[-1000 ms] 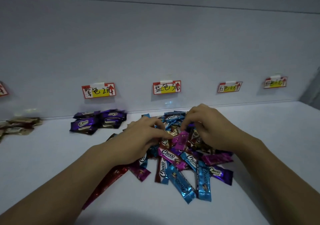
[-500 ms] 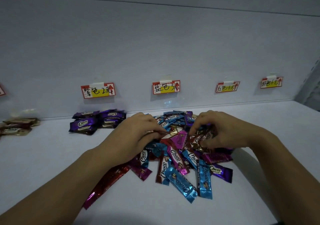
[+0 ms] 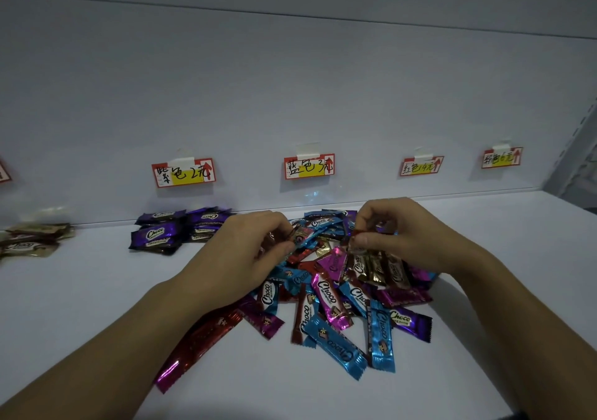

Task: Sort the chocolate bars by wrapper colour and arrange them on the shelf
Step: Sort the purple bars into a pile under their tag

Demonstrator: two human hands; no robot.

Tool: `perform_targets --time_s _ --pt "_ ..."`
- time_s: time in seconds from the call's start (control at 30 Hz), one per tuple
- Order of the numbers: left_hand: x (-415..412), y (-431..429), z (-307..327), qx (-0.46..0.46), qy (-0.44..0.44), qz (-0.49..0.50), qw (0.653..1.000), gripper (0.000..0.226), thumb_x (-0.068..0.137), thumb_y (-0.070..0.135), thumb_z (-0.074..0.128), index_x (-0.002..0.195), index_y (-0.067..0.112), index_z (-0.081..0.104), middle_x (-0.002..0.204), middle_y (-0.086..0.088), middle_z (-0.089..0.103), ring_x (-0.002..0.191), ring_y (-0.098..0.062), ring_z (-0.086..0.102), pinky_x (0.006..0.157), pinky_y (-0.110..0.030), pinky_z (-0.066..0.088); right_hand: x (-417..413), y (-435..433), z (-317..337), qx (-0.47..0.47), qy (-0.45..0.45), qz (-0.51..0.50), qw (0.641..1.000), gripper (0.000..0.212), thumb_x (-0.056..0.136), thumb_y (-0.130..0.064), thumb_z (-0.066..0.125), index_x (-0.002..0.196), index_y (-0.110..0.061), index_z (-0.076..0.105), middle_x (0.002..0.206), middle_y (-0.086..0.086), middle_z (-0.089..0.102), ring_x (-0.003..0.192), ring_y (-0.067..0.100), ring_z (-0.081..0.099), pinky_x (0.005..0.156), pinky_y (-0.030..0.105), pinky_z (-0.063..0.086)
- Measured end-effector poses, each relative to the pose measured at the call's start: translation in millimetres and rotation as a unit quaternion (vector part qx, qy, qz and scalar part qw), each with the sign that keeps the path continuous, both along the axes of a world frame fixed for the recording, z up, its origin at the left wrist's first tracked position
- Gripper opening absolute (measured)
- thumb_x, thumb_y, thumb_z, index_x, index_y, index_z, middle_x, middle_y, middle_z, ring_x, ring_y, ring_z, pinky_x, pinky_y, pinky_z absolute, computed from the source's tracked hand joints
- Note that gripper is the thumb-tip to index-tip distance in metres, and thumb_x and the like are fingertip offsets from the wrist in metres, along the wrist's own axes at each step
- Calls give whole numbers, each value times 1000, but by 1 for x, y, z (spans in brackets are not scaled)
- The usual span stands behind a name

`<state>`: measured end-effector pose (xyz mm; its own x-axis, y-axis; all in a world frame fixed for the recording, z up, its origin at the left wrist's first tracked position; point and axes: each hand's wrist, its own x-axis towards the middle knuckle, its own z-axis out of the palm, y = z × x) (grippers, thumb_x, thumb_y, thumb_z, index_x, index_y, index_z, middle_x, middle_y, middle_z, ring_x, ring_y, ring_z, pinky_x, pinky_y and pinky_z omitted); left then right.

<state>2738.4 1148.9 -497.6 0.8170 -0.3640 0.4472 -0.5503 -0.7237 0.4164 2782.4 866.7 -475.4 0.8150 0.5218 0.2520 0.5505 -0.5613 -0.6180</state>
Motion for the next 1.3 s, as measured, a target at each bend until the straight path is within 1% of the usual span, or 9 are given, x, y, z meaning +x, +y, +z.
perform_targets --time_s 0.2,0.33,0.47,0.63,0.77,0.97,1.13,1.2,1.3 --pt "-4 0 1 -34 3 -3 999 7 90 31 71 91 28 65 83 20 65 83 0 64 66 -19 55 -6 8 4 111 18 1 994 18 86 -31 69 92 -15 63 79 -2 65 69 11 62 64 24 52" --pt "-7 -2 7 -93 15 -19 995 17 88 17 75 82 26 62 80 14 69 82 -5 70 71 -25 60 -13 18 7 186 79 -13 979 27 84 -24 73 99 -11 54 73 5 64 49 24 53 44 31 46" --pt "-9 12 19 -90 -2 -24 996 29 84 15 79 70 27 56 74 12 68 81 -3 70 70 -22 59 -25 39 7 224 70 -28 972 27 78 -18 79 87 -3 58 67 13 64 45 14 51 44 25 44" --pt "-19 55 39 -58 -28 -16 998 25 72 33 86 72 31 61 78 12 69 77 -8 68 66 -25 56 -34 65 16 219 108 -10 970 15 80 -7 79 93 -5 72 86 11 74 73 26 70 70 32 60" --pt "-38 116 41 -37 -28 38 998 28 62 41 89 80 32 70 75 20 70 73 -2 66 63 -20 53 -36 110 22 174 110 17 978 25 79 1 80 100 -10 73 97 8 76 89 29 74 82 41 62" --pt "-70 233 30 -39 -54 213 975 29 60 25 95 80 31 75 77 16 73 73 -4 65 63 -12 45 -29 211 33 134 115 64 982 18 95 3 62 108 -8 67 80 13 75 73 22 74 70 31 60" --pt "-83 307 8 -111 -62 347 929 24 64 17 93 81 25 77 79 9 70 76 -3 59 65 -14 39 -19 320 29 92 107 70 988 12 89 -7 74 96 -9 65 71 10 75 67 25 74 64 39 60" --pt "-77 317 3 -124 -57 366 921 20 69 20 91 82 27 78 83 8 68 79 -6 59 66 -15 39 -12 360 22 66 84 61 992 12 88 -14 77 90 -11 66 68 7 75 64 23 73 54 32 56" --pt "-70 326 -7 -109 -7 378 919 18 73 23 89 86 28 77 87 9 66 80 -2 58 66 -15 41 -3 409 11 37 69 50 996 11 88 -19 76 89 -15 66 66 3 74 61 15 72 56 32 54"
